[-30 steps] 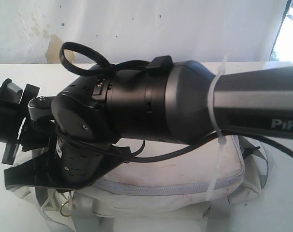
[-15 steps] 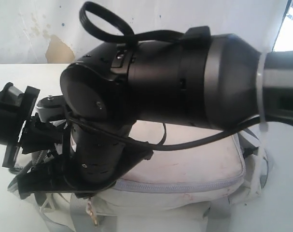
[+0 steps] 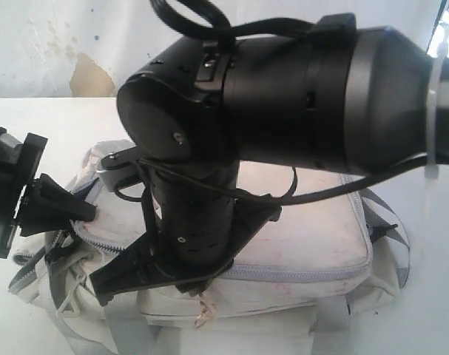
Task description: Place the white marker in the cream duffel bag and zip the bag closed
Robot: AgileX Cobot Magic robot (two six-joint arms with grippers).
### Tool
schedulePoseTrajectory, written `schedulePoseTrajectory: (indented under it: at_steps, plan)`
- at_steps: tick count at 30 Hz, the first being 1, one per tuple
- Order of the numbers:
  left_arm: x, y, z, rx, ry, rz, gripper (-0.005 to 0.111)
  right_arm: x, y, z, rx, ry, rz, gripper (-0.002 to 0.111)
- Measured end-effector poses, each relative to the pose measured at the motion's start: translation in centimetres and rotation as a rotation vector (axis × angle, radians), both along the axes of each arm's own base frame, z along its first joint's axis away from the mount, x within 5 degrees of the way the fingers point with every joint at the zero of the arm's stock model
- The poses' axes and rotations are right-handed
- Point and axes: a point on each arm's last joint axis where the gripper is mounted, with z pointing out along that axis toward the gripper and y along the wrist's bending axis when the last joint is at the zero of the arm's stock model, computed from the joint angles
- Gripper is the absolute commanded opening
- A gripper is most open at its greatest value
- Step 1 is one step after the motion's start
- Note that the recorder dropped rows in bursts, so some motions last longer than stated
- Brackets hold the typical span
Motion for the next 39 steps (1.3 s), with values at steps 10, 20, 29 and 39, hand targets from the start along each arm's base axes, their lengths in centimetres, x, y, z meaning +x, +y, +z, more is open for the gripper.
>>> schedulePoseTrajectory:
  at_steps: [10, 20, 29, 39]
  plan:
    - [0.2, 0.0, 0.0, -0.004, -0.018, 0.015, 0.000, 2.8, -2.2, -0.2, -0.043, -0.027, -0.019, 0.000]
    - [0.3, 0.0, 0.1, -0.008, -0.027, 0.018, 0.000, 4.4, -6.3, -2.2, -0.132, 0.020, -0.059, 0.000]
    - [0.3, 0.0, 0.1, -0.013, -0.028, 0.023, 0.000, 4.8, -11.5, -2.0, -0.165, 0.010, -0.145, 0.000]
    - [0.3, 0.0, 0.1, -0.013, -0.030, 0.022, 0.000, 4.8, -15.9, -3.8, -0.240, 0.028, -0.226, 0.000]
